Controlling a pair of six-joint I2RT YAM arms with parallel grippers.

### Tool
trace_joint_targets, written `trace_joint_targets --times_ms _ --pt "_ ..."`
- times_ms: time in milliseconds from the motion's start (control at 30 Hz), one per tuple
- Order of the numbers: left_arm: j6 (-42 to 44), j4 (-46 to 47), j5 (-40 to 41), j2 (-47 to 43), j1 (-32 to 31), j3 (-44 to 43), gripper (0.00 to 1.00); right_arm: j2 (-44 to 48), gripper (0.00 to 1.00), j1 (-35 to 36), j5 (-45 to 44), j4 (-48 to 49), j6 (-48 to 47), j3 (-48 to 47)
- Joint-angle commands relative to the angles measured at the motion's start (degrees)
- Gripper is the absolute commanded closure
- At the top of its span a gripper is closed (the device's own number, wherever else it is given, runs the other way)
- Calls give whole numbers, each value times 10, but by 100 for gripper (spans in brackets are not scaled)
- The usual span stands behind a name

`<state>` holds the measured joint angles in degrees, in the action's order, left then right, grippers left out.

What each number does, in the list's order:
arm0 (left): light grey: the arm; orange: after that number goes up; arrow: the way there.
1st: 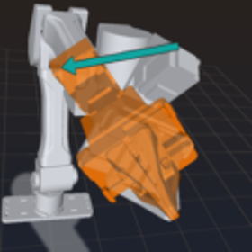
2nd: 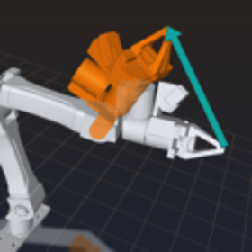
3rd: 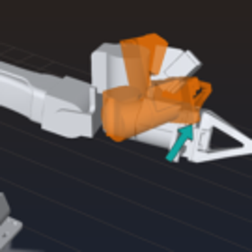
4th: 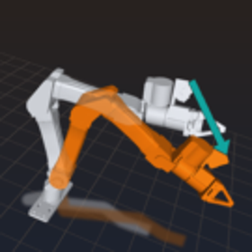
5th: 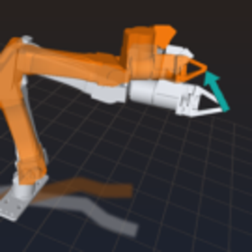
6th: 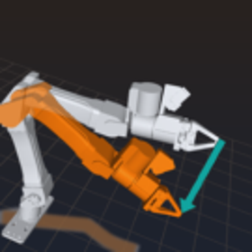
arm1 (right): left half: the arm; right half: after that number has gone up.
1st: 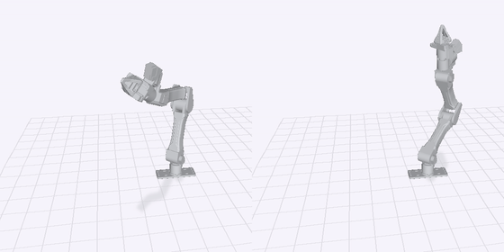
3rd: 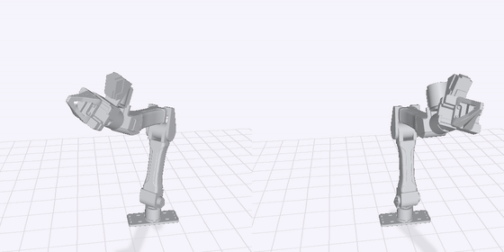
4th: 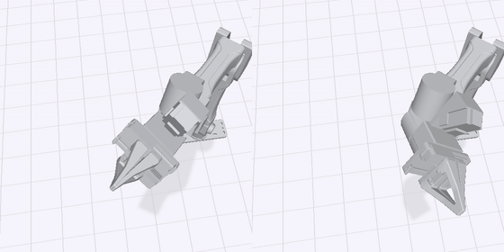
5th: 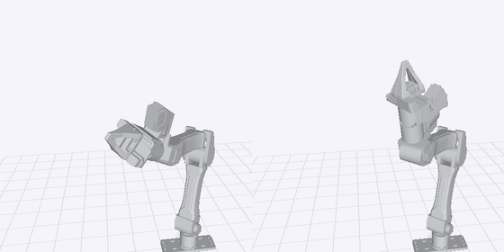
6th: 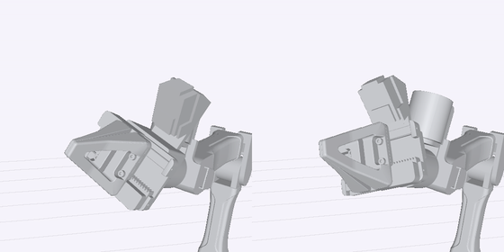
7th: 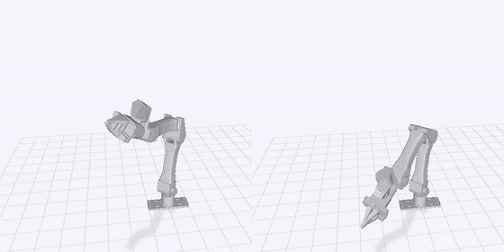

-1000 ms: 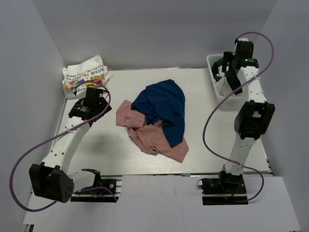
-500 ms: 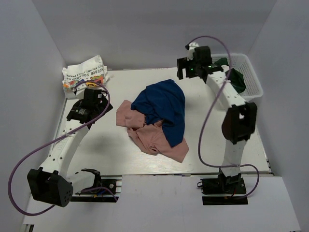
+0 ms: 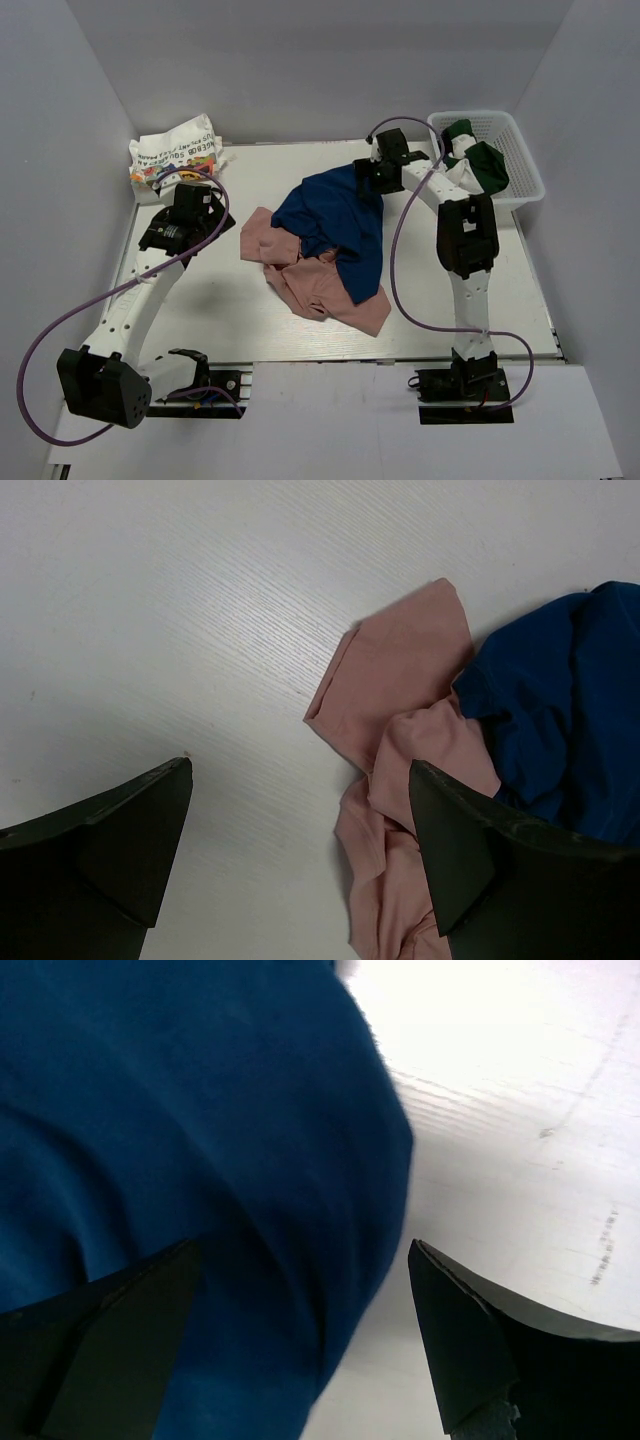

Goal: Fold and stack the t-shirts

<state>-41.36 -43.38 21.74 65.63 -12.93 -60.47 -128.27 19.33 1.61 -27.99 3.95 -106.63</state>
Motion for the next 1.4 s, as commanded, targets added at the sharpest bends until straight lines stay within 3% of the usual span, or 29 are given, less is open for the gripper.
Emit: trace_joint_targets --times_ms 0,200,267,333,367,433,467,633,767,867,1067,1300,1367 --pt "4 7 -4 -18 -3 3 1 -10 10 9 9 22 11 15" --pt "4 2 -4 -23 -3 8 1 -33 10 21 -35 22 12 24" --pt "4 2 -4 -23 -3 8 1 -36 20 26 -42 21 7 25" --pt "4 2 -4 -23 -3 8 1 -31 39 31 -25 21 -5 23" --pt "4 2 -4 -23 -3 8 1 -25 73 29 -22 31 -3 20" --pt "4 -3 -4 -23 -3 3 1 9 94 27 -1 40 2 18" --pt "4 -3 -4 -23 -3 3 1 20 100 27 -5 47 2 14" --pt "4 3 -4 -29 -3 3 1 134 100 31 15 40 -36 -65" --pt "4 3 -4 -34 -3 3 1 216 100 28 58 68 -81 -76" --pt "4 3 -4 -34 -3 3 1 271 100 21 42 100 -87 -80" --pt "4 -2 -4 -45 -3 3 1 331 100 -2 -105 190 -104 -106" --pt "4 -14 17 -45 -3 3 1 295 100 -59 -241 269 -164 -223" --pt "4 -14 23 -45 -3 3 1 291 100 -78 -277 331 -202 -226"
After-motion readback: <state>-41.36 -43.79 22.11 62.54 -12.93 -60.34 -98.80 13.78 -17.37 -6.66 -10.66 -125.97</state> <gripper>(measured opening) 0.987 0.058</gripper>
